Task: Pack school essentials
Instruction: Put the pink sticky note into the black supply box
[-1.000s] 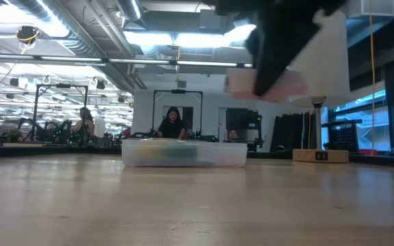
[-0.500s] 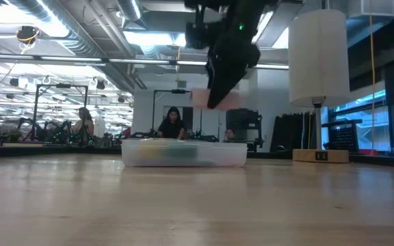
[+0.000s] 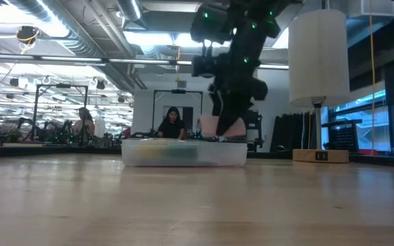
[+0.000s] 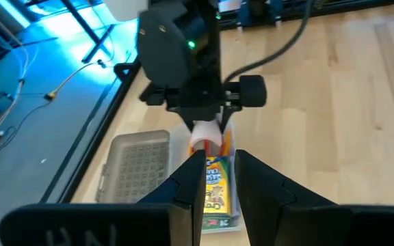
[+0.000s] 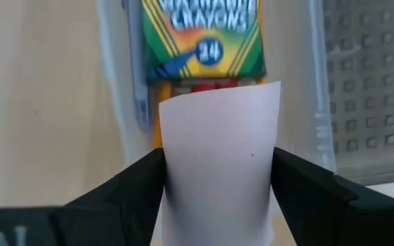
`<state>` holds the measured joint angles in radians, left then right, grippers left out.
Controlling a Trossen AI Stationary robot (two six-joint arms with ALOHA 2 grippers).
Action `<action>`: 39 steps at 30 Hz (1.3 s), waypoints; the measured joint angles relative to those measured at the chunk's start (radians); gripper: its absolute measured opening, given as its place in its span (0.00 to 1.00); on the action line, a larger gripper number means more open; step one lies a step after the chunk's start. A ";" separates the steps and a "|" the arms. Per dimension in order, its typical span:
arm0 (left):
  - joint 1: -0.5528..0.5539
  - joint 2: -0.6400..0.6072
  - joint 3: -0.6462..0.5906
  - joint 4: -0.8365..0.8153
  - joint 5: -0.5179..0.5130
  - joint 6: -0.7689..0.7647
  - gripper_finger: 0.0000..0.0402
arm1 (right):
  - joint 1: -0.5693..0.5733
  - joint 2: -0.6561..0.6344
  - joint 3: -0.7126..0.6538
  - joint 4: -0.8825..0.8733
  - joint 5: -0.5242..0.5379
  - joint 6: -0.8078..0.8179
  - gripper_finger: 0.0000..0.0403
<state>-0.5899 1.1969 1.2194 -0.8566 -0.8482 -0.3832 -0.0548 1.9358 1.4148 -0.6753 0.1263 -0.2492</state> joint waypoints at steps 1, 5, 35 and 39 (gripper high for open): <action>0.007 0.000 0.000 0.000 0.000 0.000 0.18 | -0.003 0.000 -0.012 0.008 0.000 -0.004 0.63; 0.033 0.000 0.000 0.000 0.000 0.000 0.18 | -0.013 0.000 -0.048 0.048 0.000 -0.019 0.63; 0.064 0.001 -0.001 -0.003 0.005 0.001 0.18 | -0.029 0.000 -0.062 0.147 -0.026 -0.019 0.63; 0.064 0.001 -0.001 -0.003 0.005 0.001 0.18 | -0.034 0.000 -0.062 0.136 -0.037 -0.019 0.63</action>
<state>-0.5255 1.1976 1.2186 -0.8600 -0.8436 -0.3824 -0.0883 1.9358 1.3529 -0.5390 0.0894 -0.2680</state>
